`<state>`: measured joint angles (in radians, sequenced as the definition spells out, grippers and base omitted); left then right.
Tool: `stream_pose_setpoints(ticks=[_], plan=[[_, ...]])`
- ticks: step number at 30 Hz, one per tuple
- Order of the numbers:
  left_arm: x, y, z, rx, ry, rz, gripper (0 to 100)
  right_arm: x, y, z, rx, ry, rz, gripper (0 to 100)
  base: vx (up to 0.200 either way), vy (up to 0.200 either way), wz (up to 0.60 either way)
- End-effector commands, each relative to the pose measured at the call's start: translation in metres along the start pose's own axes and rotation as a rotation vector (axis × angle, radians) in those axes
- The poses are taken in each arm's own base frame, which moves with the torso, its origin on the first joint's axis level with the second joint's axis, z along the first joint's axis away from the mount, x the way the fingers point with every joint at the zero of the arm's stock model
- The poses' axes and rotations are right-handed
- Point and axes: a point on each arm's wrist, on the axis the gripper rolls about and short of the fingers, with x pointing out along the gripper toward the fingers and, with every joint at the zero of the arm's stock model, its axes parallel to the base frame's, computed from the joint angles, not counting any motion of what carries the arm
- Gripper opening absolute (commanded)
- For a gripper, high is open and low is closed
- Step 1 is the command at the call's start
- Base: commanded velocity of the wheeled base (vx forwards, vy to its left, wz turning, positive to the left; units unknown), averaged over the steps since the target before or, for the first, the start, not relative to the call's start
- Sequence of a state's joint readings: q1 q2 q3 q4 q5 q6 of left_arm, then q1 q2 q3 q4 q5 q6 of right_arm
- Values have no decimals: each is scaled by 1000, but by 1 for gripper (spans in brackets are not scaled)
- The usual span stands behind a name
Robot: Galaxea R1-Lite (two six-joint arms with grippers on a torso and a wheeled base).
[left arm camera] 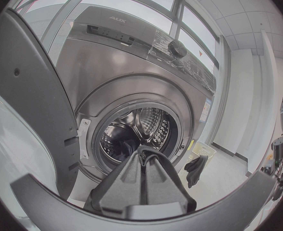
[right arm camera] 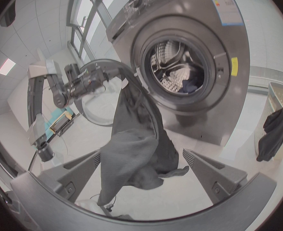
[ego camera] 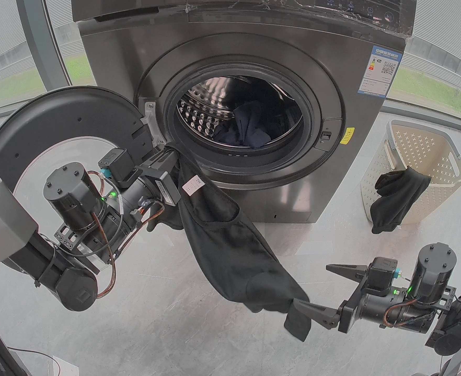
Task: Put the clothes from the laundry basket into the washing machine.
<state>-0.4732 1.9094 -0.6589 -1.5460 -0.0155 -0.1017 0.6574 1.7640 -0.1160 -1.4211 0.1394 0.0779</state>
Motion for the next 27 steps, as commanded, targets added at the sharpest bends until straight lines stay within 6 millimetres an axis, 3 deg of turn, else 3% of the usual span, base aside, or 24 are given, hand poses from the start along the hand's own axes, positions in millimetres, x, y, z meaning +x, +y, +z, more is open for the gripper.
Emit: stream_pose_setpoints(ticks=[1, 7, 11, 14, 27], plan=[[-1, -3, 7, -3, -21, -9, 0, -1, -1, -21, 9, 107, 0, 100, 0, 0, 0], [-1, -8, 11, -7, -35, -22, 0, 6, -2, -29, 13, 147, 13, 100, 0, 0, 0], [-2, -12, 12, -10, -36, -33, 0, 19, -3, -22, 8, 98, 23, 100, 0, 0, 0], [-2, -14, 11, -12, -34, -38, 0, 40, -4, -13, -2, 34, 30, 100, 0, 0, 0], [-1, -14, 11, -10, -36, -36, 0, 88, 36, 8, -24, -92, 176, 100, 0, 0, 0]])
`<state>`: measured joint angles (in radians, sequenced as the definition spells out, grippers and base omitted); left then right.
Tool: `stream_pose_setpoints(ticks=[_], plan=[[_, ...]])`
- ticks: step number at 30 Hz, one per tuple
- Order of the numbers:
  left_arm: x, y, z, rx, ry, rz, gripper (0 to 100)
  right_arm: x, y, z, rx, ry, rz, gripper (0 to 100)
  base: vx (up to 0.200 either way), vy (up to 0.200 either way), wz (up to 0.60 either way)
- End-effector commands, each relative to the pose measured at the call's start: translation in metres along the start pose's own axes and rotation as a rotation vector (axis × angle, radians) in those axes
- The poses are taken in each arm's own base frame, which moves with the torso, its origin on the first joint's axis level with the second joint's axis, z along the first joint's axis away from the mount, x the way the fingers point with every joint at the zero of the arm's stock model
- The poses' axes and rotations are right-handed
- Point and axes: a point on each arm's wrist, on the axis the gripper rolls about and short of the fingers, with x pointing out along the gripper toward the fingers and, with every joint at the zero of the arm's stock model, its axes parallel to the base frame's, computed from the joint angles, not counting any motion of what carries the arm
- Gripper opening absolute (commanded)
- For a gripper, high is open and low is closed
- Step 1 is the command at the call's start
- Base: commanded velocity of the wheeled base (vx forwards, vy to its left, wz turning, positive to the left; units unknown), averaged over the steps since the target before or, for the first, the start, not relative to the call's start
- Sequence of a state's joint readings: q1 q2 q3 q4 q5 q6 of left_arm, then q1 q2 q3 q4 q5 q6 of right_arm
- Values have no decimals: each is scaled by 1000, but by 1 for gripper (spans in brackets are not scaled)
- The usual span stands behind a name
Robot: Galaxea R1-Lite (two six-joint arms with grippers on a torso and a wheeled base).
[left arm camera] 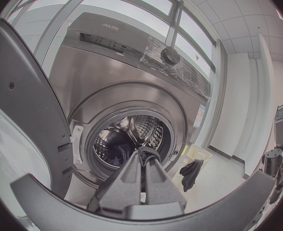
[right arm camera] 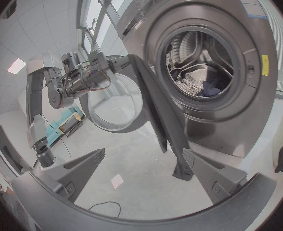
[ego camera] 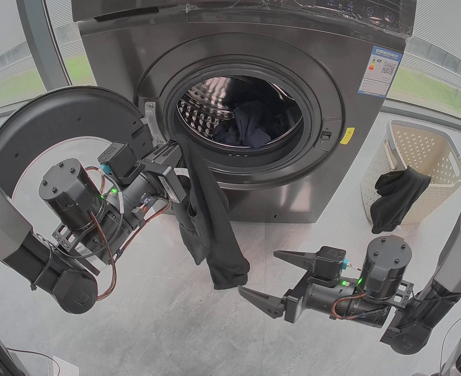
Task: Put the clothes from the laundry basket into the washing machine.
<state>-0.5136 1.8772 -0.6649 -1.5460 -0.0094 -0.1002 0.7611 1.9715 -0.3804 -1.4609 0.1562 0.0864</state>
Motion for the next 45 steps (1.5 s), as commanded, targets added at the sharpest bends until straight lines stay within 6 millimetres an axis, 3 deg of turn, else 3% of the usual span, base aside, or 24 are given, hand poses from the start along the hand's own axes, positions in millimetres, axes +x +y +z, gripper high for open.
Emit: stream_pose_setpoints(ticks=[1, 7, 17, 20, 24, 39, 40, 45], plan=[[1, 0, 0, 0, -2, 1, 0, 21, 15, -3, 4, -10, 55, 100, 0, 0, 0], [2, -4, -1, -4, -2, -4, 0, 40, 23, -11, 3, -22, 68, 100, 0, 0, 0], [2, -4, 2, -4, -11, -5, 0, 85, 13, -18, -2, -73, 56, 100, 0, 0, 0], [3, -5, 3, -6, -19, -7, 0, 106, 0, -24, -5, -94, 32, 100, 0, 0, 0], [3, -5, 2, -6, -16, -7, 0, 121, -14, -26, -12, -121, 5, 100, 0, 0, 0], [3, -5, 3, -6, -17, -9, 0, 150, -46, -26, -24, -183, -55, 100, 0, 0, 0], [3, -5, 3, -6, -17, -9, 0, 152, -47, -26, -25, -189, -56, 0, 0, 0, 0], [3, -5, 2, -6, -15, -9, 0, 156, -45, -18, -30, -223, -55, 0, 0, 0, 0]])
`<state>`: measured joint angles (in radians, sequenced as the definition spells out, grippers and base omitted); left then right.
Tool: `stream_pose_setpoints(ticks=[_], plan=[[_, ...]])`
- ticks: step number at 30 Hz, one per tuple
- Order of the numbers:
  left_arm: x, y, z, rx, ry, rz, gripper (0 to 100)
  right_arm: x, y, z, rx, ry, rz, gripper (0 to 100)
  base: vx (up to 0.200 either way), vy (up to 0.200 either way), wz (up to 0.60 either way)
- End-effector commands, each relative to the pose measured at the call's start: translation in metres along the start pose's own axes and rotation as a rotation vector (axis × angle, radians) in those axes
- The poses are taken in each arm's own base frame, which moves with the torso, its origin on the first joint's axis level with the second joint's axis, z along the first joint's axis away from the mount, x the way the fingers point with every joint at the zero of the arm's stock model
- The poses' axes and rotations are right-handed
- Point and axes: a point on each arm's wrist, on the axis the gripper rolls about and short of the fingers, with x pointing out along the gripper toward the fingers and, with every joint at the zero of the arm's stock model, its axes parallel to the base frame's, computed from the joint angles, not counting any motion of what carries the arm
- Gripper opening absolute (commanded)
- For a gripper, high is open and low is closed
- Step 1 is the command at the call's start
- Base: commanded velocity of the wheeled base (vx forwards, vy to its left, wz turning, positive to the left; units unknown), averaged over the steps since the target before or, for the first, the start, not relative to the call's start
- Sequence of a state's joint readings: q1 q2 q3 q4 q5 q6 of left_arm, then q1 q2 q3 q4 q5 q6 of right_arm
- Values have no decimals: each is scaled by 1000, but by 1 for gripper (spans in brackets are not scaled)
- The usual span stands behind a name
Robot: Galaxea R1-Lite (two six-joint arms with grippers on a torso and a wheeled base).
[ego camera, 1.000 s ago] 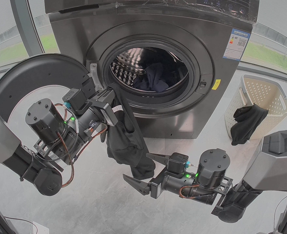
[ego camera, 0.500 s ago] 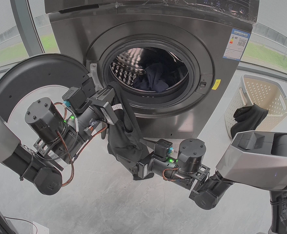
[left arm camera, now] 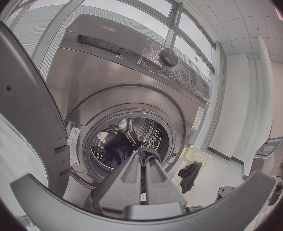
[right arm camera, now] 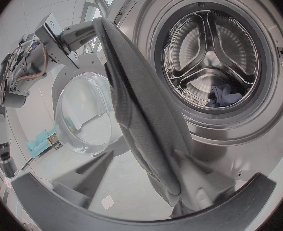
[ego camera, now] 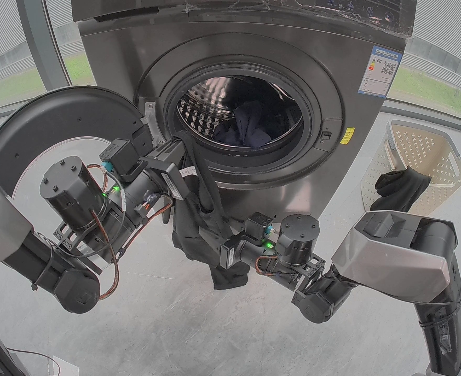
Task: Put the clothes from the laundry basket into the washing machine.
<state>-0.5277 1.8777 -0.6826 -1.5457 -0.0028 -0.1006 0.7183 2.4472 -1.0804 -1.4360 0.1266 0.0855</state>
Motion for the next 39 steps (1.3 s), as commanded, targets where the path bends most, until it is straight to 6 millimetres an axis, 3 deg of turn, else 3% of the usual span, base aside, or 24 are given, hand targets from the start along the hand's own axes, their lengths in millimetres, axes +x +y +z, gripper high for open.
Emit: stream_pose_setpoints(ticks=[1, 5, 10, 12, 18, 19, 32, 39], plan=[[0, 0, -1, -1, 2, 0, 0, 6, 0, 1, -2, -23, -1, 0, 0, 0, 0], [0, 0, -3, -1, 9, -1, 0, 1, -1, 7, -3, -31, -20, 0, 0, 0, 0], [0, 1, -4, -2, 15, 1, 0, -26, -1, 44, -6, -43, -37, 0, 0, 0, 0], [0, 1, -4, -1, 15, 3, 0, -34, 0, 49, -5, -32, -43, 0, 0, 0, 0], [0, 1, -2, -1, 7, 2, 0, -45, 0, 35, -2, 36, -49, 0, 0, 0, 0], [0, 1, -2, -2, 6, 0, 0, -44, 0, 32, -3, 42, -48, 100, 0, 0, 0], [-1, 0, -1, -3, 3, -2, 0, -23, -10, 6, -4, 63, -56, 100, 0, 0, 0], [-1, 0, -1, -1, 3, -2, 0, -5, -9, 4, -7, 44, -40, 100, 0, 0, 0]])
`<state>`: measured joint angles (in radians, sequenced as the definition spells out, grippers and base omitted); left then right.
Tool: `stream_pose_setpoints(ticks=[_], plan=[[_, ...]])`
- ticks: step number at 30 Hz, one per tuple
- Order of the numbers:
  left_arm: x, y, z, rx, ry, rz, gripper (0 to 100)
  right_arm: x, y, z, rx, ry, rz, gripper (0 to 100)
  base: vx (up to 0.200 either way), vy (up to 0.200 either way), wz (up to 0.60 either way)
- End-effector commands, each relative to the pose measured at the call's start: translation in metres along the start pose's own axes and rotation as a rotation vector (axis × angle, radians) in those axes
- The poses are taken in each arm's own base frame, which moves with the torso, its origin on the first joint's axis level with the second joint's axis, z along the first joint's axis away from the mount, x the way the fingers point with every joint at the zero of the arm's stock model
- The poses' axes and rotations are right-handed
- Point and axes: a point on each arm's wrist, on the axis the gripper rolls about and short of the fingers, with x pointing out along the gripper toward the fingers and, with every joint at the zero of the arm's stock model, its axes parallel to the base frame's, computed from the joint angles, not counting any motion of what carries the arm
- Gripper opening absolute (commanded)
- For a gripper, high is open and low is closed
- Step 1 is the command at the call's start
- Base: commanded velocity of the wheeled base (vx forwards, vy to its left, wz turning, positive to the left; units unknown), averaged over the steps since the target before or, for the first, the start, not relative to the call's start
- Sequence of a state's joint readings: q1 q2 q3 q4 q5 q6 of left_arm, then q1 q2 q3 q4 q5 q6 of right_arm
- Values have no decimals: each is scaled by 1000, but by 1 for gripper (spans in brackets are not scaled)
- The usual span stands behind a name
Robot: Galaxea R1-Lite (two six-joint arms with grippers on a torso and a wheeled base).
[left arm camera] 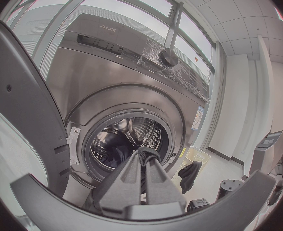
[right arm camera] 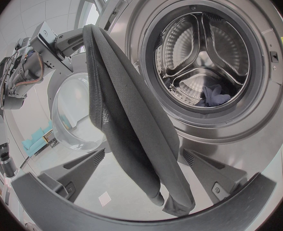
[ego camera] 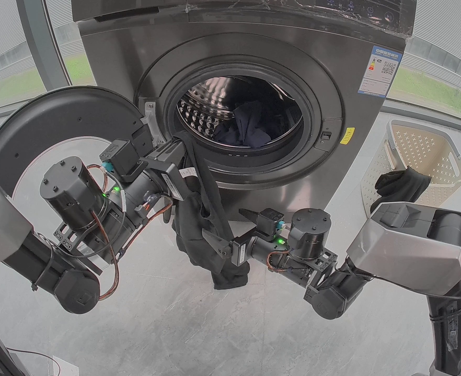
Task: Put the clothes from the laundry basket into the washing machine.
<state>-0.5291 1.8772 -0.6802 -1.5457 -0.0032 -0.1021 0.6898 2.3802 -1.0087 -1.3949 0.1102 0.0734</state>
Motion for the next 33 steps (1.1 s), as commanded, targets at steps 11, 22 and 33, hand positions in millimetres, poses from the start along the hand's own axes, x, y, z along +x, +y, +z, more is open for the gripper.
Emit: stream_pose_setpoints(ticks=[11, 22, 33], plan=[[0, 3, -3, 4, 8, 6, 0, 13, -3, -1, -3, -41, -7, 0, 0, 0, 0], [0, 13, -5, 12, 16, 29, 0, -90, -9, 104, -22, -137, -75, 0, 0, 0, 0], [-14, 13, 11, 23, 16, 36, 0, -157, -32, 152, -52, -259, -238, 0, 0, 0, 0]])
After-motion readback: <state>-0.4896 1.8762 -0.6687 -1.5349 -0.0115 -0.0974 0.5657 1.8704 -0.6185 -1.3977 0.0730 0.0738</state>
